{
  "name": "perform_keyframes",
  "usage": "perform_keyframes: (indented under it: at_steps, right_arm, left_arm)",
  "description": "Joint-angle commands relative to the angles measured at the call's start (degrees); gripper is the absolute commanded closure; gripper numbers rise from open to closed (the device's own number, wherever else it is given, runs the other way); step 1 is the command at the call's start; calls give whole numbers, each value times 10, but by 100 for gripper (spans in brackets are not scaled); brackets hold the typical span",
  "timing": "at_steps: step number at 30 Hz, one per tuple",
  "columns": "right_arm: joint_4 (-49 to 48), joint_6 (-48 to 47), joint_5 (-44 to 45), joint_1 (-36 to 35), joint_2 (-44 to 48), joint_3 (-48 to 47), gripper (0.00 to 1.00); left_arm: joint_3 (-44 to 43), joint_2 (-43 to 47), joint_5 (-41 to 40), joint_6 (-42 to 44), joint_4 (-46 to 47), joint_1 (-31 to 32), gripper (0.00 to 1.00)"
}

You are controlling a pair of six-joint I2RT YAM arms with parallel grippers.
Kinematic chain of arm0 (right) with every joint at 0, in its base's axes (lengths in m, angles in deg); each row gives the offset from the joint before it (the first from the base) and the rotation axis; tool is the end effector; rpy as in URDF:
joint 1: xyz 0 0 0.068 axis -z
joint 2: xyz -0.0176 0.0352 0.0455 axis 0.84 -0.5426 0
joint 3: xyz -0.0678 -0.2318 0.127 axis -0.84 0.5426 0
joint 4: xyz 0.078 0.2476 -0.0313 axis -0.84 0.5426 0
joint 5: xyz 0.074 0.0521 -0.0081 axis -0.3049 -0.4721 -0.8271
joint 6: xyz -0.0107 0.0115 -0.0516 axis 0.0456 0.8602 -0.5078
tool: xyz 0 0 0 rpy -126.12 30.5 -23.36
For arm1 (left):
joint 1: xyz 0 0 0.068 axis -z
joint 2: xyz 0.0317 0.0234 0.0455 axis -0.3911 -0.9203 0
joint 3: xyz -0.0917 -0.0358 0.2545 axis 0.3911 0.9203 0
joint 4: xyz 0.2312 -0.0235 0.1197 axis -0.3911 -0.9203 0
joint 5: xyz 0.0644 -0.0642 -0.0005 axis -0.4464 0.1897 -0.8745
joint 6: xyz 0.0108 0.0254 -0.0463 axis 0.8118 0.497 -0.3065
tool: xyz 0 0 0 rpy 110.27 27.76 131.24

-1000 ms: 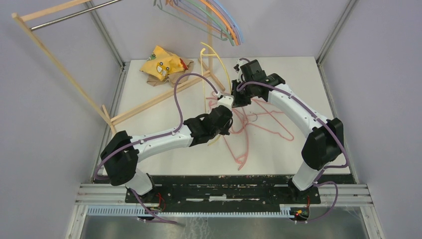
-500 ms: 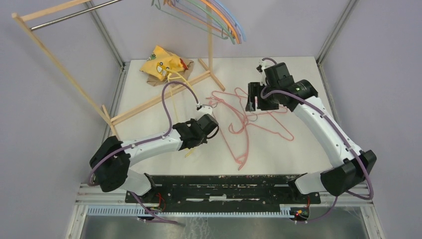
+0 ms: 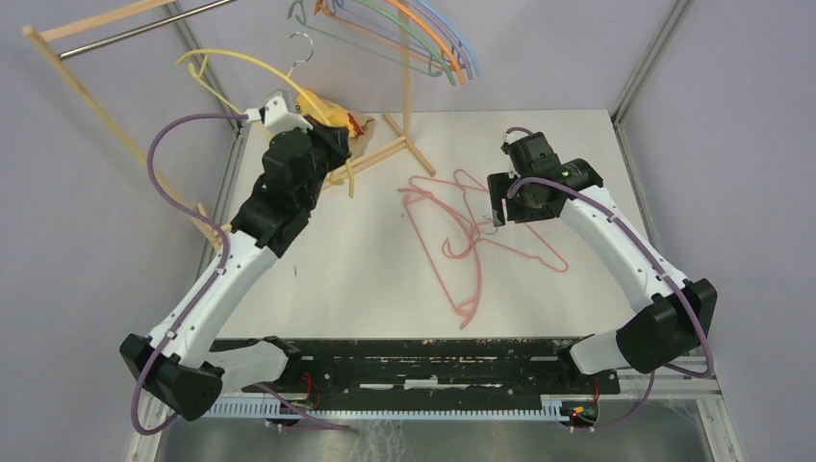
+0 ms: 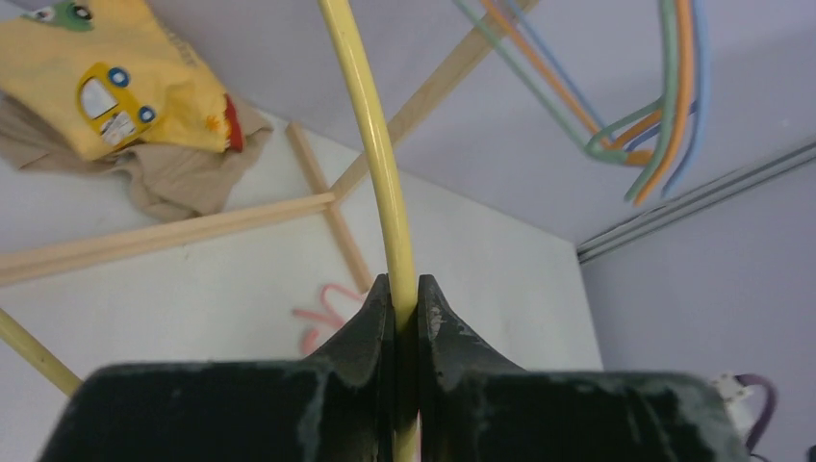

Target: Organize the hangers

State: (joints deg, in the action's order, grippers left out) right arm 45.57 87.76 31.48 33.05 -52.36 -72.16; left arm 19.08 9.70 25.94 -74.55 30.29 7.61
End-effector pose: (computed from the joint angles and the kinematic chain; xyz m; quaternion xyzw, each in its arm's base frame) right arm 0.2572 0.1108 0.3350 -0.0406 0.9637 0.0441 0.2601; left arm 0.2241 -0.1152 0.4194 -0.1824 0.7285 -0.2217 0.6220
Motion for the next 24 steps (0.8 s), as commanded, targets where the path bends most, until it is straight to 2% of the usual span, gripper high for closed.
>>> perform_keyframes:
  at_steps: [1, 11, 18, 24]
  right_arm:
    - [-35, -11, 11, 3, -23, -27, 21]
    - [-43, -16, 15, 17, -62, -66, 20]
    - [-45, -17, 5, 30, -86, -79, 20]
    - [-43, -14, -12, 37, -111, -95, 20]
  left_arm:
    - [-69, -69, 84, -23, 107, -29, 97]
    - [-203, -191, 163, -23, 186, -44, 97]
    - [-200, -206, 206, -8, 264, -46, 97]
    - [-231, -232, 220, -10, 262, -58, 97]
